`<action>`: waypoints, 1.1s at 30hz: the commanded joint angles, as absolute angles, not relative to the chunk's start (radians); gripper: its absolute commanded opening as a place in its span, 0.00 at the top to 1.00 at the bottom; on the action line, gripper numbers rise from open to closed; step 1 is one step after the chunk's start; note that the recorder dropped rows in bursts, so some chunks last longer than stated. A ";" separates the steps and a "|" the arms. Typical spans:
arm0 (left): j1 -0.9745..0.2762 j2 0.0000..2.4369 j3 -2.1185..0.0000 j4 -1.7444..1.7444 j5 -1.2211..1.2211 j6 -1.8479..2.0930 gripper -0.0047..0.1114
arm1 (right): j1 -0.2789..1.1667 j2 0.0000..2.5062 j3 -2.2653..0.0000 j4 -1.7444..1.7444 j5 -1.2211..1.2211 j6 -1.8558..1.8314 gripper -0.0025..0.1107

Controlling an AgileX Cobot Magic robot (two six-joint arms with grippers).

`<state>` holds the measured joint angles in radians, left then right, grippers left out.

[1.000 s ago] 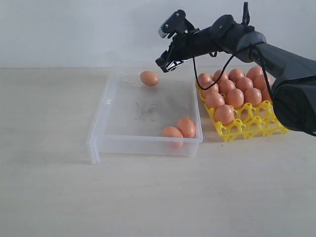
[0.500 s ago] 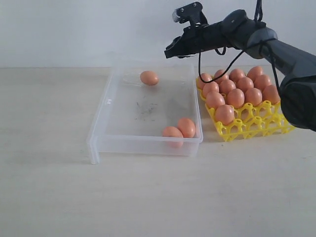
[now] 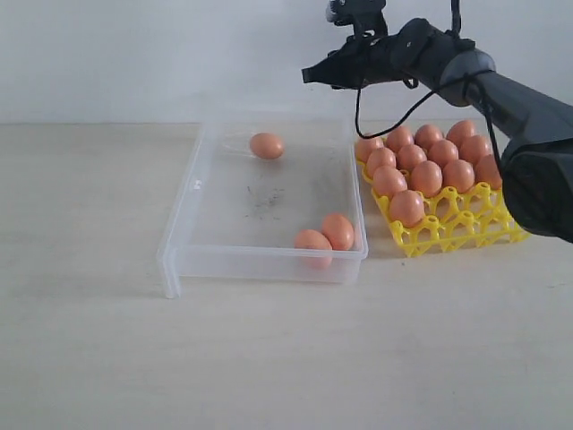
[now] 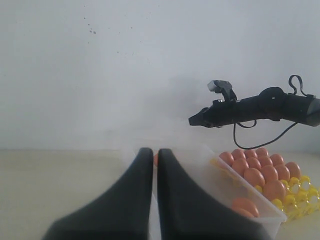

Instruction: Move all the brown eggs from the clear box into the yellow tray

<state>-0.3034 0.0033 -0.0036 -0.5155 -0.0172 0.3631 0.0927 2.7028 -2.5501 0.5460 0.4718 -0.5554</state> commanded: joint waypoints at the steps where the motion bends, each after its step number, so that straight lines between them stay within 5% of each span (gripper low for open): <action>1: -0.300 0.000 0.000 -0.512 -0.030 0.367 0.93 | 0.048 2.688 -2.555 0.545 0.710 -0.654 0.91; 9: -0.300 0.000 0.000 -0.500 -0.037 0.383 0.93 | -0.001 2.688 -2.555 0.894 1.167 -0.933 0.91; 15: -0.300 0.000 0.000 -0.500 -0.037 0.383 0.93 | 0.032 2.686 -2.553 0.826 1.221 -0.860 0.90; 19: -0.300 0.000 0.000 -0.500 -0.037 0.383 0.93 | 0.082 2.686 -2.553 0.544 1.221 -0.761 0.76; 22: -0.300 0.000 0.000 -0.500 -0.037 0.383 0.93 | 0.141 2.670 -2.553 0.392 1.221 -0.739 0.47; 26: -0.300 0.000 0.000 -0.500 -0.037 0.384 0.93 | 0.209 2.588 -2.553 0.438 1.221 -0.838 0.52; 30: -0.300 0.000 0.000 -0.499 -0.037 0.386 0.93 | 0.289 2.589 -2.553 0.218 1.119 -0.905 0.38; 33: -0.300 0.000 0.000 -0.499 -0.037 0.386 0.93 | 0.289 2.596 -2.553 0.188 1.103 -1.011 0.38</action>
<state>-0.3034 0.0033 -0.0036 -0.5059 -0.0288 0.3782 0.2959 2.5981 -2.5501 0.2244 1.1247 -0.9373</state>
